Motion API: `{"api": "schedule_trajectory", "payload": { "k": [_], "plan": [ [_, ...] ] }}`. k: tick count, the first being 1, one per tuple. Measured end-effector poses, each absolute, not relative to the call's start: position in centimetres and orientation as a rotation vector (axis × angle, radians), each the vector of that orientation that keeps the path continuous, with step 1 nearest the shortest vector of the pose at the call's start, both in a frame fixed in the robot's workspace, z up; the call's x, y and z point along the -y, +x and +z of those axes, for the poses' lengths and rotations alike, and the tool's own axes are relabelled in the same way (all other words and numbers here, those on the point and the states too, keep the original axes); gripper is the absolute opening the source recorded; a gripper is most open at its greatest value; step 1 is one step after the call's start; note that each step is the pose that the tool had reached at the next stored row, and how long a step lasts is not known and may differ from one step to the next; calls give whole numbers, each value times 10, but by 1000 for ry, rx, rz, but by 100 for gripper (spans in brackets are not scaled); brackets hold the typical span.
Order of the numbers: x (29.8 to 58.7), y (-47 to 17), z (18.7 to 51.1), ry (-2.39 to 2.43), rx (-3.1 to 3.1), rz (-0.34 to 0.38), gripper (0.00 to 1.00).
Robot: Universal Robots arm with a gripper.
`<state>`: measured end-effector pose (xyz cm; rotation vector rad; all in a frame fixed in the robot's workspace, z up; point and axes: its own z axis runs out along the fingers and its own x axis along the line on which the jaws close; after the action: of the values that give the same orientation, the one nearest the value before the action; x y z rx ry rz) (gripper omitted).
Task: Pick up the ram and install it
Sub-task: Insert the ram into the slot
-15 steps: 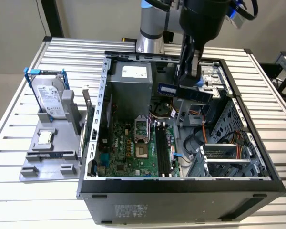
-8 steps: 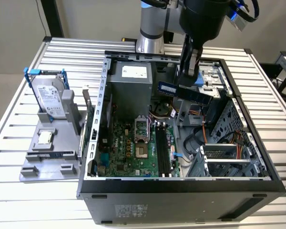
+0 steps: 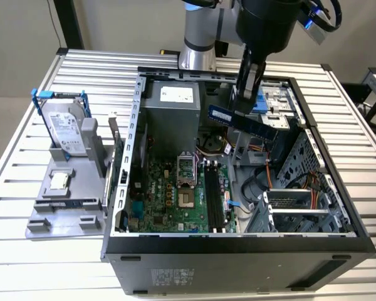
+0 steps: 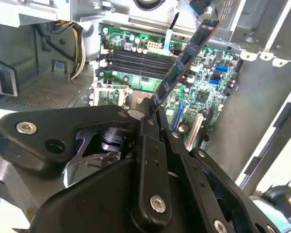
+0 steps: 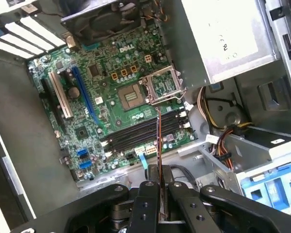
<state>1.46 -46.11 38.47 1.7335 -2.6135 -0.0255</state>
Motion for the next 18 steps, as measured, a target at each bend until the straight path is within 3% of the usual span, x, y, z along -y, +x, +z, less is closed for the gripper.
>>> {"api": "schedule_trajectory", "payload": {
  "k": [18],
  "plan": [
    [461, 15, 385, 1428, 2794, -26, 0]
  ]
}}
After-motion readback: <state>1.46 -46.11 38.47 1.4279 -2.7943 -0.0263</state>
